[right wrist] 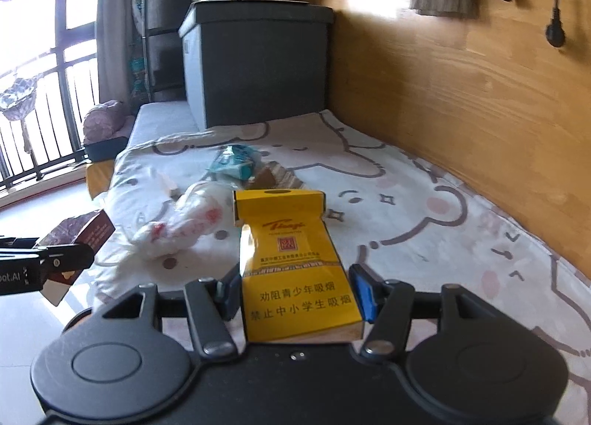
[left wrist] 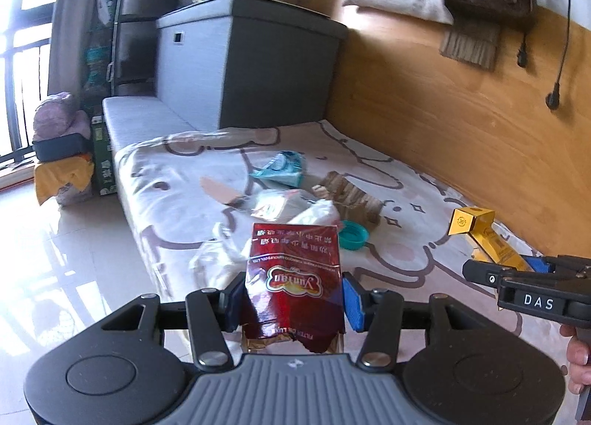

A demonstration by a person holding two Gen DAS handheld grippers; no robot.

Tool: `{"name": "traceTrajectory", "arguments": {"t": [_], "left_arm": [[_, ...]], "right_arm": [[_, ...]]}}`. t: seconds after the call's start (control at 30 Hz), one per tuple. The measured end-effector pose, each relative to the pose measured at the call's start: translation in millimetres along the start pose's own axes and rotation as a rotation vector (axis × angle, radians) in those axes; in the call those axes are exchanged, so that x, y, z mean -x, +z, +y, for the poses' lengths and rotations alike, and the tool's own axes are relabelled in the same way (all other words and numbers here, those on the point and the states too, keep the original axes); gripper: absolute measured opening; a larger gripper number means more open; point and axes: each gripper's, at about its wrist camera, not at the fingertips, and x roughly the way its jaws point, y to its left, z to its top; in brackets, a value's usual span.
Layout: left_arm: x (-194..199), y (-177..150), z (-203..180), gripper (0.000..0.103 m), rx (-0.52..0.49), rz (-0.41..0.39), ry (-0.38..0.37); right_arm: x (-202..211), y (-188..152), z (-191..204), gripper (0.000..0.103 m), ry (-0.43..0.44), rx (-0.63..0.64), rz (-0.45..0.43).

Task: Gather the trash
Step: 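Lift the red packet and yellow box with both tools, then carry the red packet and yellow box with both tools over the wastebasket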

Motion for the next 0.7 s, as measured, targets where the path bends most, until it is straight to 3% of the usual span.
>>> {"name": "traceTrajectory", "arguments": {"t": [0.7], "left_arm": [[55,-20,128,0.053,0.095,-0.016,0.194]], "right_arm": [[-11,2,139,0.06,0.181,0.083,0.021]]}}
